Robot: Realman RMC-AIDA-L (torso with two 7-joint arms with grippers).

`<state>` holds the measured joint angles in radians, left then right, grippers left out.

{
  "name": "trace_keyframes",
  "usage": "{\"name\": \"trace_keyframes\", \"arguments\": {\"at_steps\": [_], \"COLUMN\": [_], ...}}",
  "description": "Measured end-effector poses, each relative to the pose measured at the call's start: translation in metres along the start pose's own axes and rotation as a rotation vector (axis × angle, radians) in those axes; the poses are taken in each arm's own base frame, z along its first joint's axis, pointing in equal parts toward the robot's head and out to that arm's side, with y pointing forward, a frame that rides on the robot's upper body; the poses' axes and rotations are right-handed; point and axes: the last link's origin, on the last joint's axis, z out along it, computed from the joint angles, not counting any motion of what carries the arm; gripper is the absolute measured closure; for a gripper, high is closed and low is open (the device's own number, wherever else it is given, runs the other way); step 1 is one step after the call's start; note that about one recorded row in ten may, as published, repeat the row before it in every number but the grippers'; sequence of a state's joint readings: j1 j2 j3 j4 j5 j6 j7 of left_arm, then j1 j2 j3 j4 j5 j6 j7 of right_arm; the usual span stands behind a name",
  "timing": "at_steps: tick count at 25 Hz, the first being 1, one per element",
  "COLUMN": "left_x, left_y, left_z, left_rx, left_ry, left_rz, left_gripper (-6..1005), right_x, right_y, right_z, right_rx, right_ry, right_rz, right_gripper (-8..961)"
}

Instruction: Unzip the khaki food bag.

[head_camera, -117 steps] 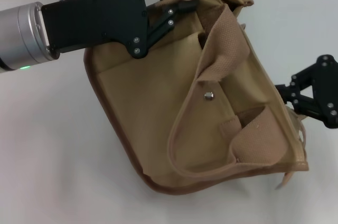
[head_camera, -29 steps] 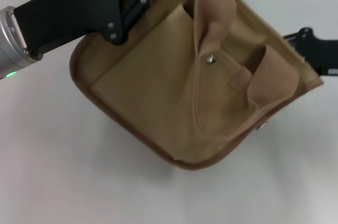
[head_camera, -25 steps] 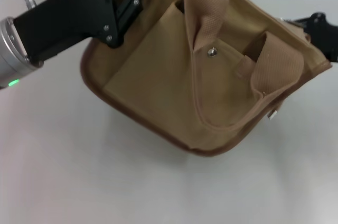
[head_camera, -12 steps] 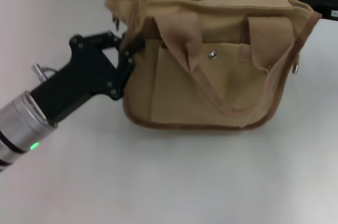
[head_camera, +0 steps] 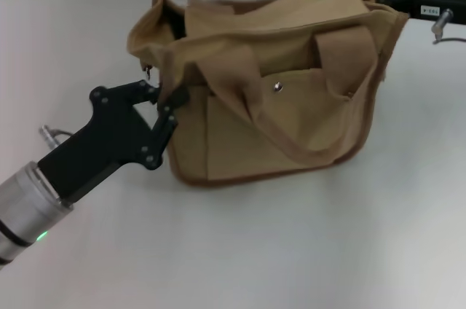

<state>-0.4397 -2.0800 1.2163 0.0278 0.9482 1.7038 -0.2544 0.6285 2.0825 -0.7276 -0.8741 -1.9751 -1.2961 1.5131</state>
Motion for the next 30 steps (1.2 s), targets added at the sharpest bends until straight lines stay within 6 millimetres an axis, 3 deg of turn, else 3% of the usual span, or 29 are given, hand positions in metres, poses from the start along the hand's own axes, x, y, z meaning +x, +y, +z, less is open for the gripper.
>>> {"name": "trace_keyframes", "arguments": {"at_steps": [4, 8, 10, 14, 17, 18, 20, 25, 30], "left_x": [0.000, 0.005, 0.007, 0.010, 0.012, 0.012, 0.011, 0.004, 0.001], "left_y": [0.005, 0.007, 0.008, 0.007, 0.004, 0.004, 0.006, 0.013, 0.018], "left_z": [-0.014, -0.023, -0.027, -0.035, -0.045, -0.045, -0.051, -0.054, -0.053], "left_rx": [0.030, 0.020, 0.005, -0.068, -0.172, -0.172, -0.265, -0.334, -0.338], "left_ry": [0.000, 0.023, 0.028, 0.011, -0.038, -0.038, -0.087, -0.153, -0.163], "left_rz": [0.007, 0.020, 0.019, -0.032, -0.097, -0.097, -0.141, -0.167, -0.165], "left_gripper": [888, 749, 680, 494, 402, 380, 335, 230, 153], "right_x": [0.009, 0.015, 0.025, 0.039, 0.064, 0.064, 0.085, 0.110, 0.114], "right_y": [0.000, 0.003, 0.015, 0.034, 0.074, 0.074, 0.100, 0.120, 0.123], "right_z": [-0.014, -0.040, -0.068, -0.091, -0.111, -0.111, -0.110, -0.096, -0.092], "right_rx": [0.026, 0.052, 0.045, 0.002, -0.152, -0.152, -0.300, -0.407, -0.407], "right_ry": [-0.049, -0.184, -0.305, -0.374, -0.401, -0.401, -0.308, -0.193, -0.203], "right_rz": [0.054, 0.090, 0.107, 0.093, 0.056, 0.056, 0.023, 0.011, 0.002], "right_gripper": [855, 770, 542, 381, 253, 206, 110, 110, 110]}}
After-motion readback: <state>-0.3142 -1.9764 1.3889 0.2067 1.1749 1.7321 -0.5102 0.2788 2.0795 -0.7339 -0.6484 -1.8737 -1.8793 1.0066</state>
